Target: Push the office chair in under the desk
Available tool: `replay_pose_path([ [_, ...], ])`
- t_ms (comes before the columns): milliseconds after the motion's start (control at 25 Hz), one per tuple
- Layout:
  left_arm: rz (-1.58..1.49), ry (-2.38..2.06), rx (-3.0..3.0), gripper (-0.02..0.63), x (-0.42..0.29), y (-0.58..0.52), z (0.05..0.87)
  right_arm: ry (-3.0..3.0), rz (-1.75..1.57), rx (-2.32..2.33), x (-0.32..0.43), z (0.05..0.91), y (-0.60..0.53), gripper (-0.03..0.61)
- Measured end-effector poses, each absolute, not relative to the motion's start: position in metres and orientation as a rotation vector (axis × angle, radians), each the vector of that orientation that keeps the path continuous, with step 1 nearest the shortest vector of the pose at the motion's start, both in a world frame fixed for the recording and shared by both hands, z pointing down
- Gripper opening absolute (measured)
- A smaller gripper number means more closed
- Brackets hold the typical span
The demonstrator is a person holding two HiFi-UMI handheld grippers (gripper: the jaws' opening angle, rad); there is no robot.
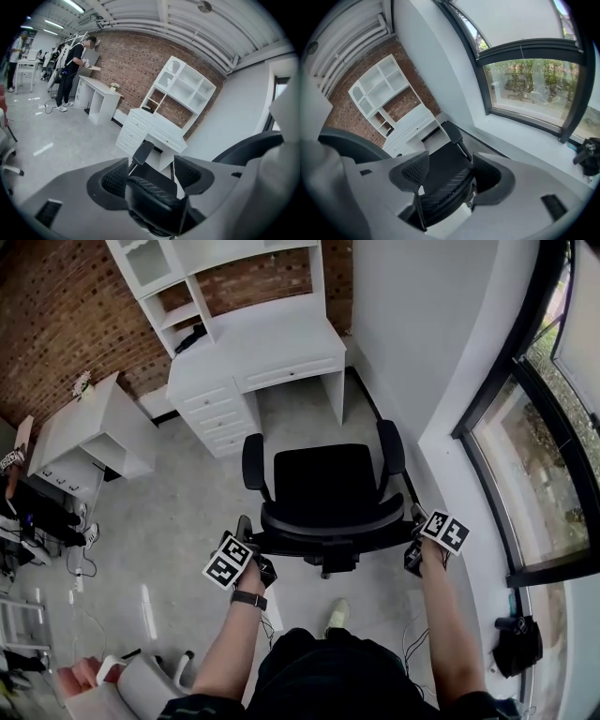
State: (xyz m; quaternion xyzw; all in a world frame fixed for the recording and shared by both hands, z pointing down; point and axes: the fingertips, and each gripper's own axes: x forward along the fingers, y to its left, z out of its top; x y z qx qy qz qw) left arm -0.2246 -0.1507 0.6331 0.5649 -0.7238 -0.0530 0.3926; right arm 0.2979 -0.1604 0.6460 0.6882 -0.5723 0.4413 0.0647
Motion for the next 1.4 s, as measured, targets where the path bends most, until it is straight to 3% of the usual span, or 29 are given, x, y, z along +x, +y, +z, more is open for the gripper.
replay_pose_path([
  [1400, -0.189, -1.880, 1.403, 0.302, -0.243, -0.357, 0.635, -1.763, 1.308, 1.995, 0.277, 0.651, -0.404, 0.265],
])
